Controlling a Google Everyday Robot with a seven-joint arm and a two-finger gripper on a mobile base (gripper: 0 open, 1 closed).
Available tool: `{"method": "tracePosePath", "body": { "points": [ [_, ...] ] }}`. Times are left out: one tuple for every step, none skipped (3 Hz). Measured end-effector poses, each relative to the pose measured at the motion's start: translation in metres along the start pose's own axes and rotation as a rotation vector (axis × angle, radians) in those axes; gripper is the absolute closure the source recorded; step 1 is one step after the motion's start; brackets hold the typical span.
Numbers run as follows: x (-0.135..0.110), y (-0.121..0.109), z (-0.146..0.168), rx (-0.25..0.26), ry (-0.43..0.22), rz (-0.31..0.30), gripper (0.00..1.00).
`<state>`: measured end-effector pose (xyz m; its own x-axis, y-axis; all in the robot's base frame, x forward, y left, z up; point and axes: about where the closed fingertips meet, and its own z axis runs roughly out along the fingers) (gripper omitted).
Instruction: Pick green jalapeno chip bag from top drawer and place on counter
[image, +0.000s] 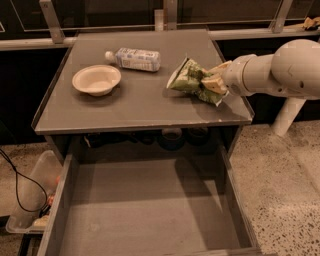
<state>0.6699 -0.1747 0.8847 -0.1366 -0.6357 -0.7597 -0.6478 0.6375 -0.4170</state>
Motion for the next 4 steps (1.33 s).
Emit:
{"method": "tracePosePath", "body": {
  "points": [
    [0.0000,0.0000,0.0000,0.000,0.000,0.000,0.36],
    [-0.0001,0.0001,0.0000,0.000,0.000,0.000,0.12],
    [-0.0001,0.0001,0.0001,0.000,0.000,0.000,0.00],
    [-0.0001,0.0001,0.0001,0.000,0.000,0.000,0.00]
  ]
}}
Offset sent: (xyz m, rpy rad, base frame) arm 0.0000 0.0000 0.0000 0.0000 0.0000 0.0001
